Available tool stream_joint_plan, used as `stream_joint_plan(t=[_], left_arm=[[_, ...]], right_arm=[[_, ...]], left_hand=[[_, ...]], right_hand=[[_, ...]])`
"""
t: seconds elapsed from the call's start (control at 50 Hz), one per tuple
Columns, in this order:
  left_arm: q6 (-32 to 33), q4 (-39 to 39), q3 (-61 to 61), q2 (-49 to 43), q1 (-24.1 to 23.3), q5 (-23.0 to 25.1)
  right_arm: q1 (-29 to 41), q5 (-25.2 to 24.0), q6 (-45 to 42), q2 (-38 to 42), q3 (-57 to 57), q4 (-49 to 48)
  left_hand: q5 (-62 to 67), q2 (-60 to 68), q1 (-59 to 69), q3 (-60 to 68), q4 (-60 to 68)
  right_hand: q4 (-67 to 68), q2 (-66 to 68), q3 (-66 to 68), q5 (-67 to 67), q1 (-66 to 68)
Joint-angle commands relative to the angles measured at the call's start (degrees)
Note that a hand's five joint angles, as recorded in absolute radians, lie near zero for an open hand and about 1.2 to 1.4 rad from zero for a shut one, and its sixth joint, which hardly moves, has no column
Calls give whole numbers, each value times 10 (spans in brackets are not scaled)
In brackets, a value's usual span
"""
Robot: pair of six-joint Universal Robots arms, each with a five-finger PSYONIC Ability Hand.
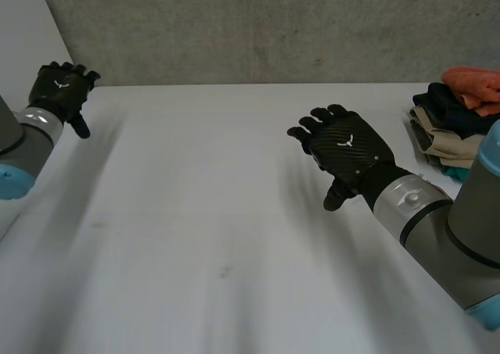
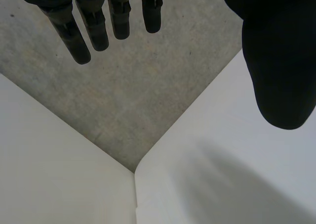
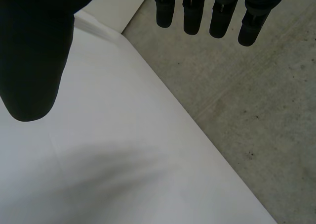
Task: Fold the laundry.
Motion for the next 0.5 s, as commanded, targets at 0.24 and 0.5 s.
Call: stream_joint_plan(t=[0.24,0.5], left_arm=[[68,-23,202,-201,10,-85],[92,-66,-10,-33,50,34]], right_arm=[[-24,16,-9,16,-2,-3],[-31,12,-21,15,-1,1]], left_hand=[[-30,-18,-7,-22,-17],[-30,-18,-7,-22,-17]], right_hand=[[-22,-20,-18,-29,-36],[-22,-20,-18,-29,-36]])
